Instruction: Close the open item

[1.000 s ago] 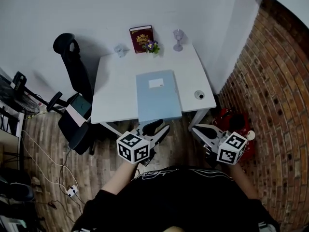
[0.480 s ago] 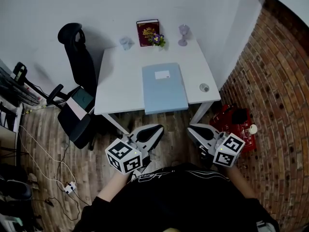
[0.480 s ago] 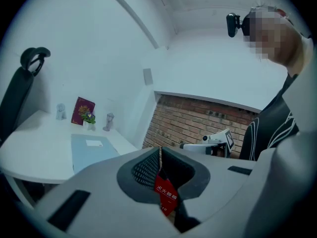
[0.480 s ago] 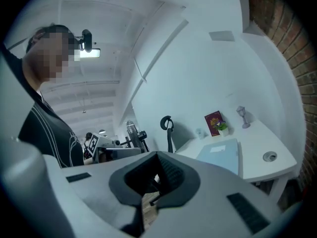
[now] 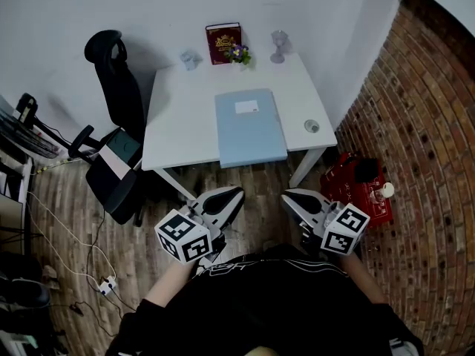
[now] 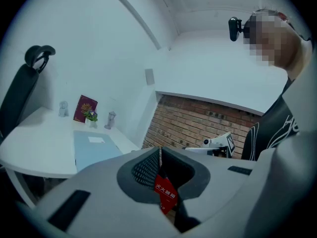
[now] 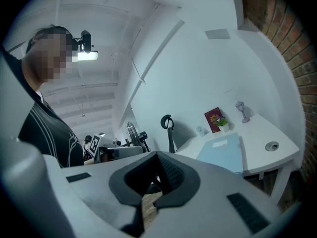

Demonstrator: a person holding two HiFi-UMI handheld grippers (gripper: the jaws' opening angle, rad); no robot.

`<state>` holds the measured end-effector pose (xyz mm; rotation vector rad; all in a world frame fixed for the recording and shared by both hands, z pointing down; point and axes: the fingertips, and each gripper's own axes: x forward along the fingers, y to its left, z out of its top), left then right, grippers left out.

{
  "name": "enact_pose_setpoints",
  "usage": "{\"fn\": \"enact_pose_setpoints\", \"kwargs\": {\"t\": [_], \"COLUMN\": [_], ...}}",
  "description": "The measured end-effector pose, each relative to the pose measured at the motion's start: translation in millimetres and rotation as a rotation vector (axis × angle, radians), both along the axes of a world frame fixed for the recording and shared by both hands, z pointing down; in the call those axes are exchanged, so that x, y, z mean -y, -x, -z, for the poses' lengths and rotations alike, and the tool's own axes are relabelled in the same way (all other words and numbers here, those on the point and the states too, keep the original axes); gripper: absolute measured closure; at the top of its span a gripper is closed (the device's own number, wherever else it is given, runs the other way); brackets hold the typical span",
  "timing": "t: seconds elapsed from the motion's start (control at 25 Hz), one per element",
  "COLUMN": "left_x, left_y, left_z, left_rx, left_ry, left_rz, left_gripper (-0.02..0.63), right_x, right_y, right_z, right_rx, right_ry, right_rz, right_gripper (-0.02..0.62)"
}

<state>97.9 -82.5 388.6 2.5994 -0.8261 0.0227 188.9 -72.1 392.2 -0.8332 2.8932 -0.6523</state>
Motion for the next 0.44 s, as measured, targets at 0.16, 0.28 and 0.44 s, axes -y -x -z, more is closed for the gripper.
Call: {"fn": "enact_pose_setpoints", "kwargs": {"t": [0.16,0.28,0.44], "left_x": [0.5,2.0,3.1], "left_y": [-2.5,-2.3,-4.3], "left_z": [-3.3,-2.7,2.1], "left_rx": [-0.004,-0.005,-0.001], "left_ry": [0.006,0.007,0.005], "left_rz": [-0.016,-0.018,-0.024], "left_gripper": [0.565,0.566,0.565], "right_x": [2.4,4.5,6.1], "right_y": [-5.3,-8.6,-10.8], "right_z": [0.2,1.7,8.8], "right_rx": [-0.009,-0.009,-0.012], "right_ry": [0.000,-0.002,-0.013], "right_rz": [-0.024,-0.036,-0.040], "right_gripper": [0.594,0.594,0.594]}}
